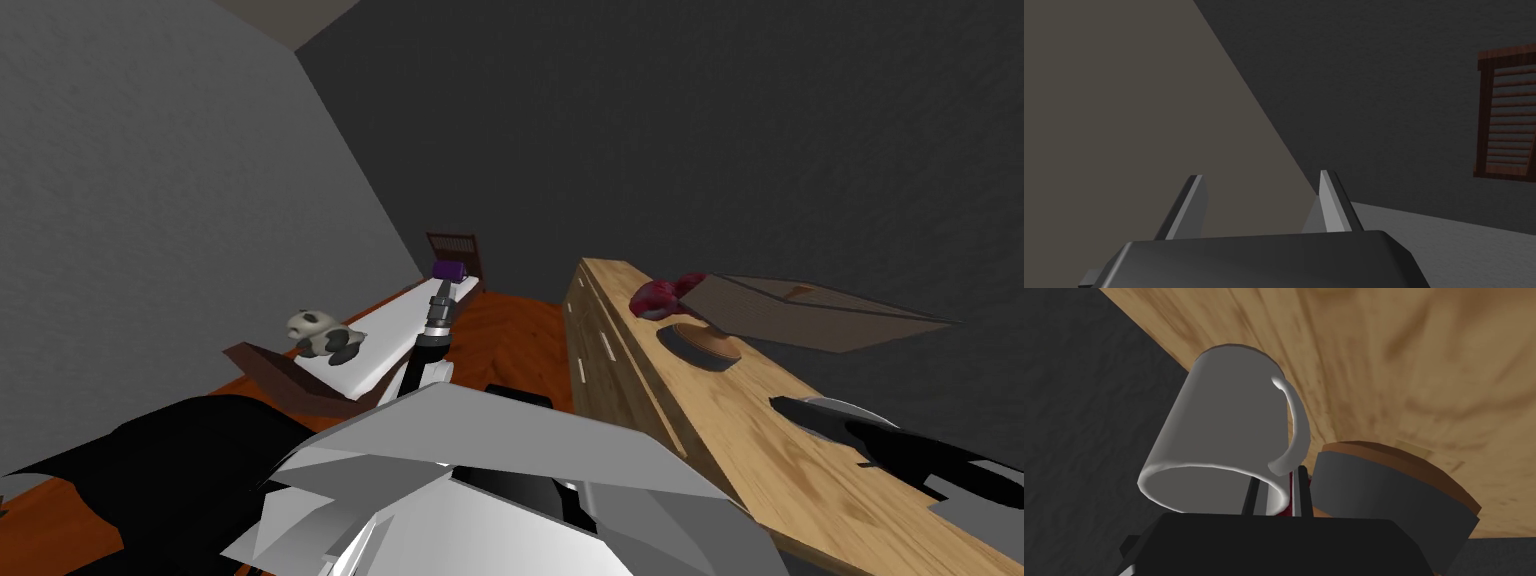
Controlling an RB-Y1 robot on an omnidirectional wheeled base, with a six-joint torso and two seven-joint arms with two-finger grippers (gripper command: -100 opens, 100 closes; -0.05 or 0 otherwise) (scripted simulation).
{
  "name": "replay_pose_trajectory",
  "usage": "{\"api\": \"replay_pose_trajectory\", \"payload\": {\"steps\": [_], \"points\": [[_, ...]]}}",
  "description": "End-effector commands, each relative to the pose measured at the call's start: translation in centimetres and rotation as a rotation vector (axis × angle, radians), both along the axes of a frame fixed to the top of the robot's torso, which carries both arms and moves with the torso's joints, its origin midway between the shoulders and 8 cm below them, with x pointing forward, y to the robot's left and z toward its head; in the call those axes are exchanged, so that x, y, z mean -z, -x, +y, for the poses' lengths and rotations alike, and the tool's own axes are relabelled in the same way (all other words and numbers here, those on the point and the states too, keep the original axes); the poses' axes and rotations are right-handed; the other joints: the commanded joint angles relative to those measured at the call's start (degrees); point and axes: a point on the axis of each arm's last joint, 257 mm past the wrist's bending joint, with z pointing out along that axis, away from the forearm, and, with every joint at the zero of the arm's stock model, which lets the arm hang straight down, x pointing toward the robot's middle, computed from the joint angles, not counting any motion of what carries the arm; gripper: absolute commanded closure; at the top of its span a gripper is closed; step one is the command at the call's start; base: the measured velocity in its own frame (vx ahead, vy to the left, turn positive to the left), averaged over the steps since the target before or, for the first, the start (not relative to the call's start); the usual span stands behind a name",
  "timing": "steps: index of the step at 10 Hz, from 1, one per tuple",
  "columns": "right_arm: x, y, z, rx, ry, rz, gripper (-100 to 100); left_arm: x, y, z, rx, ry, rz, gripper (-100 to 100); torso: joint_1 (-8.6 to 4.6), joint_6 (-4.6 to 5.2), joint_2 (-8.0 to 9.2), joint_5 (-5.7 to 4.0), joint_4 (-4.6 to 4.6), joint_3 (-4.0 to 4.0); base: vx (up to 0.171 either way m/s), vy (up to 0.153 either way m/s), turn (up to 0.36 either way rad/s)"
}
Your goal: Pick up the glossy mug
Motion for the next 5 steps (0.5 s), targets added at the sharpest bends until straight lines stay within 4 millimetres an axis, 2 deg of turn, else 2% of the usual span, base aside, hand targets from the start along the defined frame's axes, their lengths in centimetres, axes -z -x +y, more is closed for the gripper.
{"api": "replay_pose_trajectory", "payload": {"steps": [1, 2, 3, 4, 5], "points": [[0.1, -0.2, 0.7, -0.002, -0.003, 0.012, 100, 0.0, 0.0, 0.0, 0.0, 0.0, 0.0, 0, 0.0, 0.0, 0.0, 0.0, 0.0, 0.0, -0.012, -0.015, -0.002], [-0.3, -1.3, 1.7, -0.015, -0.003, 0.028, 100, 0.0, 0.0, 0.0, 0.0, 0.0, 0.0, 0, 0.05, -0.01, -0.08, 0.03, -0.02, -0.04, -0.028, -0.039, -0.127], [0.1, -1.6, 2.8, -0.021, -0.011, 0.037, 100, 0.0, 0.0, 0.0, 0.0, 0.0, 0.0, 0, 0.01, 0.02, -0.05, 0.06, -0.01, -0.03, -0.035, -0.042, -0.073], [-0.1, -1.5, 2.2, -0.017, -0.007, 0.028, 100, 0.0, 0.0, 0.0, 0.0, 0.0, 0.0, 0, -0.01, 0.01, -0.02, 0.0, -0.02, -0.02, -0.014, -0.013, -0.004], [-0.1, -1.4, 2.2, -0.016, -0.007, 0.032, 0, 0.0, 0.0, 0.0, 0.0, 0.0, 0.0, 0, 0.02, -0.01, -0.08, 0.01, -0.03, -0.05, 0.0, 0.0, 0.0]]}}
